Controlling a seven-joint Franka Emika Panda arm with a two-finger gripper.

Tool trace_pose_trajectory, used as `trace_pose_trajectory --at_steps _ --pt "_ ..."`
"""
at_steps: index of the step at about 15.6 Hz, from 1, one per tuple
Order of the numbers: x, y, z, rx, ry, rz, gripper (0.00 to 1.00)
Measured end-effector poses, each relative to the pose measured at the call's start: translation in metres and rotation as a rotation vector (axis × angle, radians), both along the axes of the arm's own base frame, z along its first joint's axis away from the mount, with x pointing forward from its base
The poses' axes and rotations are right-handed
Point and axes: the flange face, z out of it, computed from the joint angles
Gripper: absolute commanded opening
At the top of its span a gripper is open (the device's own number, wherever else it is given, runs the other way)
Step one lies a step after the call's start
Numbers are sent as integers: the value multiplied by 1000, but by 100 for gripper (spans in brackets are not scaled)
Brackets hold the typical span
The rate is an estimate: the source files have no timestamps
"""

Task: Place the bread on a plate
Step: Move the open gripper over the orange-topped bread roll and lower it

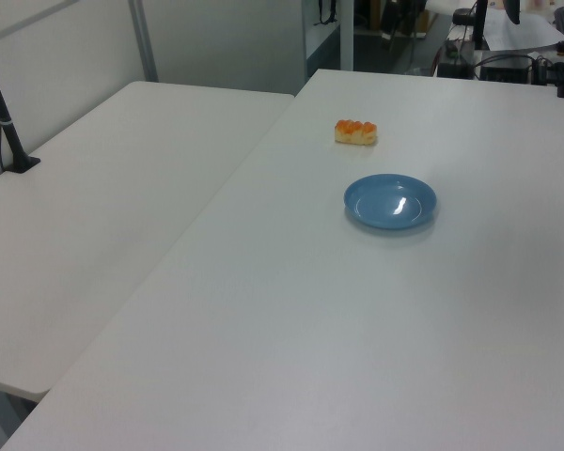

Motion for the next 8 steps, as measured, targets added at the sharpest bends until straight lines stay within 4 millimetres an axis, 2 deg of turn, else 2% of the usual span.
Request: trace_pose_trajectory --at_steps 4,8 --pt "31 -32 -38 -21 11 -38 100" --pt "39 -68 -68 -22 44 -85 100"
